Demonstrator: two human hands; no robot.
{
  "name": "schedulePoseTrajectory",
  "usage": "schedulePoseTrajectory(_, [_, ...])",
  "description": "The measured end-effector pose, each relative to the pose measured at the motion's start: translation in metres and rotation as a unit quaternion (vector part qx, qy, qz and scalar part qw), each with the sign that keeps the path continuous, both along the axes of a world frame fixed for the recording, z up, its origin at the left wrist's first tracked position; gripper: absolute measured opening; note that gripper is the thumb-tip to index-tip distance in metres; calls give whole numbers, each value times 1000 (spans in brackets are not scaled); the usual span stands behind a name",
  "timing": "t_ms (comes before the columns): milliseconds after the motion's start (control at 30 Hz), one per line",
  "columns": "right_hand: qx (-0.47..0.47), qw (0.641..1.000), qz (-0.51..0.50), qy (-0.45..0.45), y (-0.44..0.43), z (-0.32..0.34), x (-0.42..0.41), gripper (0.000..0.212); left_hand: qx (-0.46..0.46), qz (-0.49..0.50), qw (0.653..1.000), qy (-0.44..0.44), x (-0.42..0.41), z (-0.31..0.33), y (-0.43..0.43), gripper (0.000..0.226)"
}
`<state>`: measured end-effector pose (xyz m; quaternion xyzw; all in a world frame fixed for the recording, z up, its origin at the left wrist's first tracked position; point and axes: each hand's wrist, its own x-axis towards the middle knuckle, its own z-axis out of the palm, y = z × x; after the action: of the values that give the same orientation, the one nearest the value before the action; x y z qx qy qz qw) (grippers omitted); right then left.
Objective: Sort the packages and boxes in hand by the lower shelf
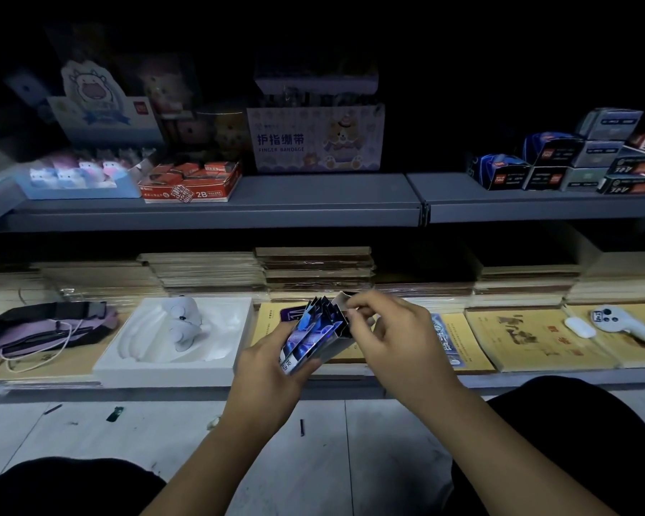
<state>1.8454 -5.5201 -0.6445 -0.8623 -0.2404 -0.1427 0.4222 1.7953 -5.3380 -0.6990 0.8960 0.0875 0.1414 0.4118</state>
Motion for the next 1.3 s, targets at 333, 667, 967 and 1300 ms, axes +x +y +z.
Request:
schedulePoseTrajectory(333, [126, 982, 73, 118, 14, 2, -12, 9, 65, -29, 997, -26, 2, -9, 2, 43])
schedulePoseTrajectory(667, [74, 993, -19, 90, 22, -13, -7, 23, 107, -32, 993, -27, 1, -7, 0, 48])
schedulePoseTrajectory(967, [145, 988, -15, 53, 11, -3, 1, 40, 111, -4, 994, -11, 2, -3, 4, 42])
schedulePoseTrajectory(1300, [150, 980, -12, 132, 12, -8, 0, 21, 136, -10, 991, -3, 1, -4, 4, 48])
